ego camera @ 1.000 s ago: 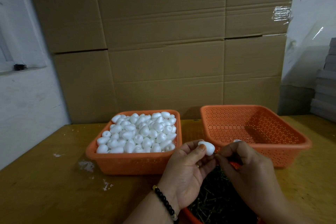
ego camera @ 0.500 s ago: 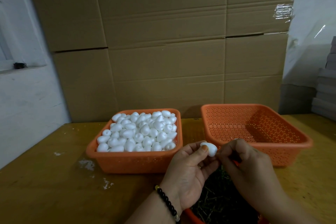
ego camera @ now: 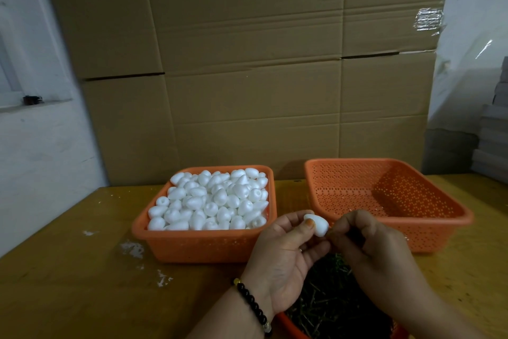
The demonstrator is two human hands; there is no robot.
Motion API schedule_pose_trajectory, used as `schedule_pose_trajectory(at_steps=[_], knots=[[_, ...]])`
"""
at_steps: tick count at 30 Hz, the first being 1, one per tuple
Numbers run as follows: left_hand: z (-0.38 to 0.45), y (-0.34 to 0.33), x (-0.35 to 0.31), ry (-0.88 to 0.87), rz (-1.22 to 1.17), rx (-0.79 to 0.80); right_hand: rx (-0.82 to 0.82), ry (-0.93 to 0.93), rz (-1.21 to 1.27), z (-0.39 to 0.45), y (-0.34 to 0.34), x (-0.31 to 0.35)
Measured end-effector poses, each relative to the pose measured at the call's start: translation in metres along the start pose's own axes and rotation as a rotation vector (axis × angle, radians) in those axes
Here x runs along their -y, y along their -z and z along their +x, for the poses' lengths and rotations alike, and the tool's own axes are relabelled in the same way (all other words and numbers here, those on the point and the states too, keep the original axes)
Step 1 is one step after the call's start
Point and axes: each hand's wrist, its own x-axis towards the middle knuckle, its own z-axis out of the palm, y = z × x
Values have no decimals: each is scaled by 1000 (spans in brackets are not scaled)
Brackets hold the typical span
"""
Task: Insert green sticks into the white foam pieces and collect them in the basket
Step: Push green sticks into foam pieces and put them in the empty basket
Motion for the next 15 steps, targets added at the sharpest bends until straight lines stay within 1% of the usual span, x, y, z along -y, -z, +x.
schedule_pose_trajectory(at_steps=[9,15], knots=[[1,1,-4,-38,-42,-18,22,-79,63,-1,1,4],[1,2,-3,-32,-10,-25,11,-80,76,0,-1,4]])
